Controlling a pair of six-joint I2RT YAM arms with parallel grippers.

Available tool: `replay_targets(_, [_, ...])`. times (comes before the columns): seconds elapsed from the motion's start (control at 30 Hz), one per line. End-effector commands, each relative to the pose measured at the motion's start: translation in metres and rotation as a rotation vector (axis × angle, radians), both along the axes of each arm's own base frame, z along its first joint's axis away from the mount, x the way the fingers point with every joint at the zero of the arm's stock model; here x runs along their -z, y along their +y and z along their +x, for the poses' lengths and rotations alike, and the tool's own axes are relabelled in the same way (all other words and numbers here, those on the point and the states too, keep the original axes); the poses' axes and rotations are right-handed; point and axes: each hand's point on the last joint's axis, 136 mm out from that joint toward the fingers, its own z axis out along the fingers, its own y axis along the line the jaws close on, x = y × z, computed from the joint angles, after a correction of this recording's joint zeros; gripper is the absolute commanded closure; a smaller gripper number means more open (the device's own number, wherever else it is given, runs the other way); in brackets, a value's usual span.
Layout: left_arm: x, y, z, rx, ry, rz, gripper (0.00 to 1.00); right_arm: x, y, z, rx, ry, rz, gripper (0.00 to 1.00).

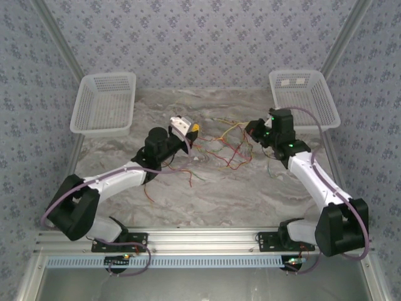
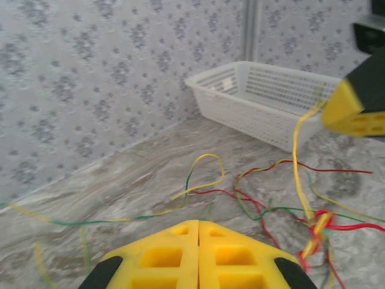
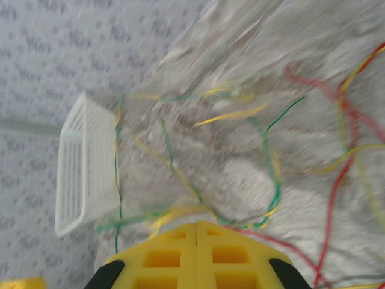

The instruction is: Untangle the cables

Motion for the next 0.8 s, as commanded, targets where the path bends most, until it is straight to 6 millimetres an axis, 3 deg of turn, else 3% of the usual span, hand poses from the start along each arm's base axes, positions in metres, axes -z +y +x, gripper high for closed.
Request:
replay_targets(0.0, [-0.024,0.017,0.001,-0.043,-0.040,-0.044,1.00,-0.008,-0.025,0.001,0.082,-0.037,-0.008,1.00])
replay_targets(0.07, [-0.026,0.018,0.001,-0.043,-0.043,-0.036,1.00,-0.012,-0.029,0.000,0.088,-0.048,0.006,1.00])
replay_targets(0.13, [-0.028,0.016,-0.001,-0.029,-0.048,-0.041,1.00,-0.022,-0.017,0.000,0.026,-0.075,0.021,0.97])
replay_targets(0.23, [-0.030,0.013,0.000,-0.017,-0.047,-0.046,1.00,-0.032,0.007,-0.003,-0.076,-0.074,0.024,0.52])
replay_targets(0.33, [-0.030,0.010,0.001,-0.007,-0.042,-0.049,1.00,-0.042,0.028,-0.007,-0.135,-0.089,0.034,0.27])
replay_targets(0.5, [-0.030,0.007,0.002,0.006,-0.040,-0.053,1.00,-0.047,0.053,-0.005,-0.222,-0.119,0.018,0.18])
replay_targets(0.77, [-0.034,0.001,0.002,0.018,-0.049,-0.070,1.00,-0.023,0.097,0.013,-0.328,-0.043,0.088,0.14])
